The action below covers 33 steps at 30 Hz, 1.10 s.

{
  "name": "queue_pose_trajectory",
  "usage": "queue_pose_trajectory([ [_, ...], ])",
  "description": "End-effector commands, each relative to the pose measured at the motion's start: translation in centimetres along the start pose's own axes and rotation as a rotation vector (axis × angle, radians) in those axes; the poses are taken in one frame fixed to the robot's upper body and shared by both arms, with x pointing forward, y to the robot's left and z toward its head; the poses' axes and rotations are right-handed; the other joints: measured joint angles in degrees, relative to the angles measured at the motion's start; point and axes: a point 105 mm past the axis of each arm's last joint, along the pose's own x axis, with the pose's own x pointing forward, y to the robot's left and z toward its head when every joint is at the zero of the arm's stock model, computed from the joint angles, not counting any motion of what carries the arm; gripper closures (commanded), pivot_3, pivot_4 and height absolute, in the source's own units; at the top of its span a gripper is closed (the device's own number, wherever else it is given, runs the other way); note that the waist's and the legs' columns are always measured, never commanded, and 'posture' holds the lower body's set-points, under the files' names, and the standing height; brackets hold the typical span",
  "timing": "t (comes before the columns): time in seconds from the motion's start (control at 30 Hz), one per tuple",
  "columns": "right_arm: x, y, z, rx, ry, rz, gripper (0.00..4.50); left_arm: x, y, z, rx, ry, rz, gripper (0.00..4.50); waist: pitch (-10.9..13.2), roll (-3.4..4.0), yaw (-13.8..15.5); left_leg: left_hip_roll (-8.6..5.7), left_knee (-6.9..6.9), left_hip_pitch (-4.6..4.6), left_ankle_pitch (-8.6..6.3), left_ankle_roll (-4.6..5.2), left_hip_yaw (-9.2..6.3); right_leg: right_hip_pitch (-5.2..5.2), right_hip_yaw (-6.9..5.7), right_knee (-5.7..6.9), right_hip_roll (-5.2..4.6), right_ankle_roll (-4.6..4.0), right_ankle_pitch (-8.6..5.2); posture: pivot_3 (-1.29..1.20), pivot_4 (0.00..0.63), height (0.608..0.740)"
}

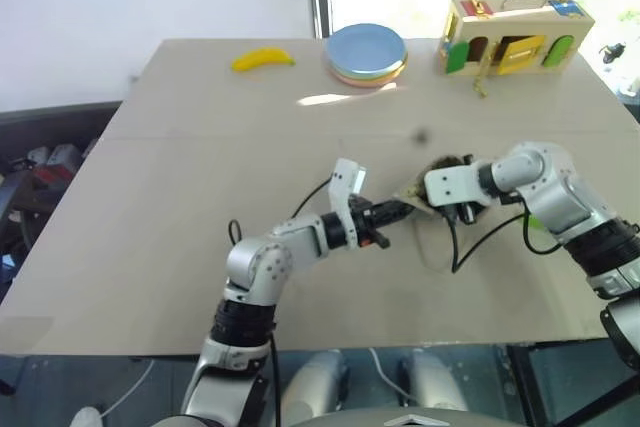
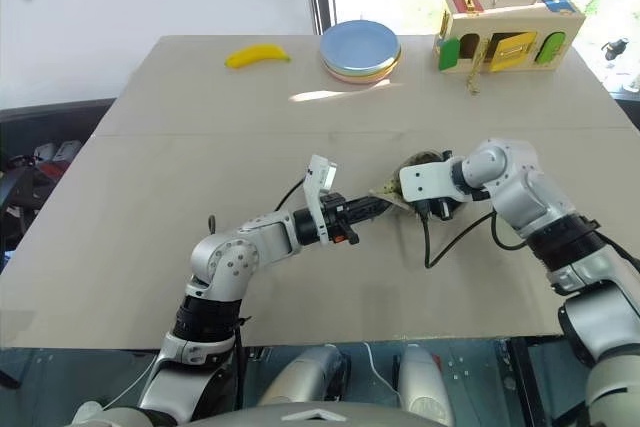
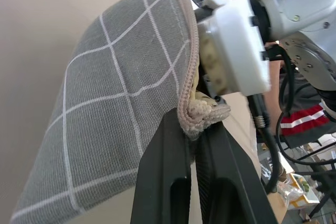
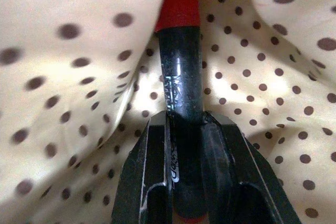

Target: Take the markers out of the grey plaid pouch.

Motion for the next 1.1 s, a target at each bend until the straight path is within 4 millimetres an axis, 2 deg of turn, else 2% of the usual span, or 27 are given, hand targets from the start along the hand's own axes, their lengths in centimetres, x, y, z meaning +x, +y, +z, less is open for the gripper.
queue_pose_trajectory([
  [0.03, -4.1, -1.6, 2.3, 0.005, -0.079, -0.118, 4.21, 0.0, 0.1, 0.6, 0.026, -0.035, 0.011, 4.50, 0.03, 0.02, 0.22, 0.00, 0.00, -0.04, 0.00, 0.00, 0.01, -0.05, 0.01, 0.00, 0.00, 0.00, 0.00, 0.00, 0.150, 0.740],
  [0.17, -7.1, -1.6, 3.1, 0.033, -0.088, -0.173, 4.21, 0.0, 0.4, 0.6, 0.026, -0.046, 0.027, 4.50, 0.04, 0.03, 0.38, 0.00, 0.01, -0.32, 0.00, 0.00, -0.01, -0.28, -0.02, 0.00, -0.01, 0.00, 0.00, 0.00, 0.150, 0.740],
  [0.33, -9.0, -1.2, 3.8, 0.047, -0.067, -0.206, 4.21, 0.2, 0.5, 0.8, 0.042, -0.050, 0.032, 4.50, 0.04, 0.03, 0.40, 0.00, 0.05, -0.61, 0.00, 0.00, -0.02, -0.54, -0.02, 0.03, -0.03, 0.00, 0.00, 0.00, 0.150, 0.740],
  [0.4, -9.7, -0.5, 3.9, 0.061, -0.060, -0.189, 4.21, 0.2, 0.6, 1.1, 0.052, -0.062, 0.039, 4.50, 0.04, 0.03, 0.36, 0.00, 0.05, -0.69, 0.01, 0.00, -0.01, -0.61, -0.01, 0.03, -0.03, 0.00, 0.00, 0.00, 0.150, 0.740],
  [0.53, -10.5, 0.6, 2.9, 0.088, 0.000, -0.164, 4.21, 0.0, 1.5, 2.5, 0.078, -0.131, 0.091, 4.50, 0.04, 0.03, 0.55, 0.00, 0.03, -0.72, 0.00, 0.01, -0.01, -0.61, -0.02, 0.00, -0.04, 0.00, 0.00, 0.00, 0.150, 0.740],
  [0.63, -10.7, 2.2, 2.7, 0.107, 0.009, -0.093, 4.21, -0.1, 1.4, 4.3, 0.115, -0.230, 0.097, 4.50, 0.05, 0.02, 0.48, 0.00, 0.04, -0.72, 0.00, 0.01, -0.01, -0.62, -0.04, 0.00, -0.05, 0.00, 0.00, 0.00, 0.150, 0.740],
  [0.7, -10.3, 2.1, 3.4, 0.121, -0.042, -0.104, 4.21, -0.3, 1.3, 5.7, 0.130, -0.308, 0.103, 4.50, 0.05, 0.01, 0.31, 0.00, 0.03, -0.72, 0.00, 0.00, 0.00, -0.63, -0.01, 0.01, -0.04, 0.00, 0.00, 0.00, 0.150, 0.740],
  [0.8, -10.3, 1.5, 4.4, 0.145, -0.113, -0.148, 4.21, -0.6, 1.6, 6.5, 0.191, -0.343, 0.132, 4.50, 0.06, 0.00, 0.44, 0.00, 0.05, -0.72, 0.00, 0.00, 0.02, -0.62, 0.00, 0.03, -0.05, 0.00, 0.00, 0.00, 0.150, 0.740],
  [0.93, -11.6, 0.0, 5.2, 0.207, -0.194, -0.242, 4.21, -1.5, 2.4, 6.8, 0.298, -0.338, 0.194, 4.50, 0.06, 0.00, 0.45, 0.00, 0.03, -0.72, 0.00, 0.01, 0.02, -0.64, 0.01, 0.03, -0.04, 0.00, 0.00, 0.00, 0.150, 0.740],
  [1.03, -12.6, 0.5, 4.9, 0.251, -0.199, -0.236, 4.21, -2.6, 3.0, 7.3, 0.351, -0.351, 0.243, 4.50, 0.06, -0.01, 0.71, 0.00, 0.03, -0.75, 0.00, 0.01, 0.01, -0.64, -0.02, -0.01, -0.05, 0.00, 0.00, 0.00, 0.150, 0.740],
  [1.1, -13.3, 0.9, 5.1, 0.311, -0.267, -0.227, 4.21, -3.5, 3.5, 7.7, 0.409, -0.343, 0.286, 4.50, 0.08, -0.04, 0.85, 0.00, 0.02, -0.78, 0.00, 0.01, -0.01, -0.65, -0.05, -0.04, -0.06, 0.00, 0.00, 0.00, 0.150, 0.740],
])
